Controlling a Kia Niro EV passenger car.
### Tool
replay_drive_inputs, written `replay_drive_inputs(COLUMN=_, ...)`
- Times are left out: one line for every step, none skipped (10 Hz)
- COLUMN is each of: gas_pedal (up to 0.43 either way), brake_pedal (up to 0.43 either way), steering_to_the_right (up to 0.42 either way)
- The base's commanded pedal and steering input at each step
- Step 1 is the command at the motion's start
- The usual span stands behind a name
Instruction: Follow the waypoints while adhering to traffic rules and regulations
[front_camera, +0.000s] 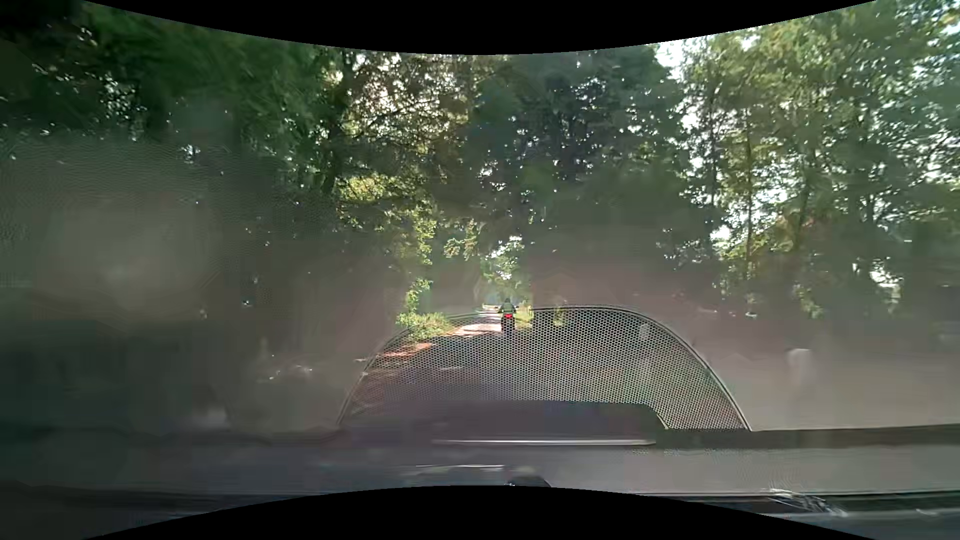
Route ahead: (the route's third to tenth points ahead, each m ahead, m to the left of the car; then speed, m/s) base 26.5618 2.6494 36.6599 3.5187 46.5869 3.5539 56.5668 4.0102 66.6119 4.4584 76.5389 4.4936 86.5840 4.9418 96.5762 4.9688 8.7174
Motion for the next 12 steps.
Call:
replay_drive_inputs(gas_pedal=0.197, brake_pedal=0.0, steering_to_the_right=0.0)
replay_drive_inputs(gas_pedal=0.197, brake_pedal=0.0, steering_to_the_right=0.001)
replay_drive_inputs(gas_pedal=0.197, brake_pedal=0.0, steering_to_the_right=0.001)
replay_drive_inputs(gas_pedal=0.197, brake_pedal=0.0, steering_to_the_right=0.001)
replay_drive_inputs(gas_pedal=0.197, brake_pedal=0.0, steering_to_the_right=-0.001)
replay_drive_inputs(gas_pedal=0.197, brake_pedal=0.0, steering_to_the_right=-0.006)
replay_drive_inputs(gas_pedal=0.197, brake_pedal=0.0, steering_to_the_right=-0.005)
replay_drive_inputs(gas_pedal=0.197, brake_pedal=0.0, steering_to_the_right=-0.003)
replay_drive_inputs(gas_pedal=0.189, brake_pedal=0.0, steering_to_the_right=0.001)
replay_drive_inputs(gas_pedal=0.157, brake_pedal=0.0, steering_to_the_right=0.001)
replay_drive_inputs(gas_pedal=0.157, brake_pedal=0.0, steering_to_the_right=0.001)
replay_drive_inputs(gas_pedal=0.157, brake_pedal=0.0, steering_to_the_right=0.0)
